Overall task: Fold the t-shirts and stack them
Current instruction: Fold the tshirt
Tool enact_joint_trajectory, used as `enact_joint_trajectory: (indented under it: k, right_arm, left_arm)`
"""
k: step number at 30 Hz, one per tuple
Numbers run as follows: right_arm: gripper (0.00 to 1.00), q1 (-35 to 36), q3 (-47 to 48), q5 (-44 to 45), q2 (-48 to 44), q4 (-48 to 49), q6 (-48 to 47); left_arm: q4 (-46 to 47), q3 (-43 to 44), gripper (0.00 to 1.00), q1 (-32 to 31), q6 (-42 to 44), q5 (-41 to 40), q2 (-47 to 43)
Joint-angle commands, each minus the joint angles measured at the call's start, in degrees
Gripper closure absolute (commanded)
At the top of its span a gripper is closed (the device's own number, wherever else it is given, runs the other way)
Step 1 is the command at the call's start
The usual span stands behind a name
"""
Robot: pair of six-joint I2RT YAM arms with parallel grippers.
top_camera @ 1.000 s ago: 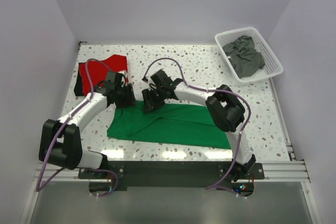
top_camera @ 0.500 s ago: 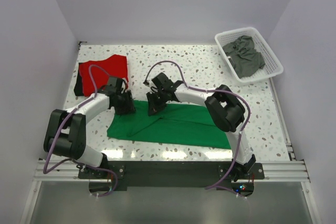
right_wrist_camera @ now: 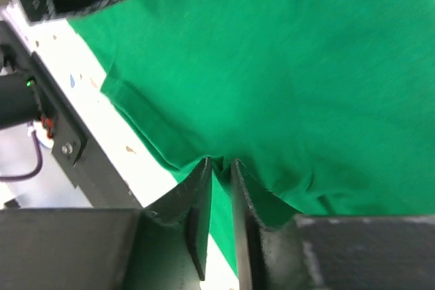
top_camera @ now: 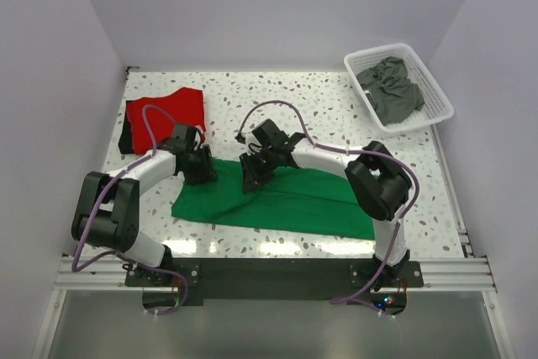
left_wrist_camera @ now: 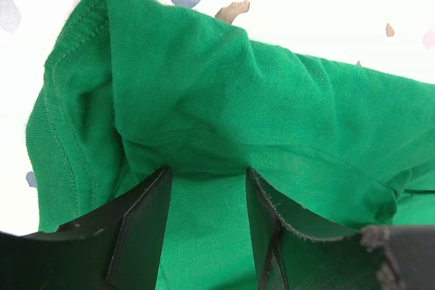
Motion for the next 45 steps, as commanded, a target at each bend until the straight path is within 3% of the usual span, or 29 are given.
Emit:
enact_joint_trajectory:
  k: [1,13,18,24,33,45]
  right_arm:
    - [0.77,0.08,-1.55,-3.56,-4.28,-1.36,-1.94]
    - [0.65,0.08,-1.38,-2.78,-9.64,-9.89,-5.99]
    - [0.62,-0.80,-2.51,7.38,-12.19,-8.05,-1.17]
    - [0.59,-9.56,-10.42,18.31,-17.36,-9.45,5.52]
    - [0.55,-21.61,-25.97,32.90,-27.92,-13.76,7.37]
    - [0.55,-30.50,-33.63,37.40,-22.75,-12.18,3.86]
  left_arm:
    - [1.54,-1.44,0.47,0.68,-0.01,-1.47,2.43]
    - [0.40,1.28,0.47,0.76,0.08,0.55,0.15]
    - [-1.70,4.00,0.45,0.85,-1.68,2.58,-4.50]
    - [-5.31,9.28,0.43,1.11,-1.50,-0.41,-6.18]
    - [-4.53,11.92,0.42,3.22,-0.10,-4.37,-2.41]
    - [-1.89,13.50,0.42,3.40,0.87,-7.09,2.25]
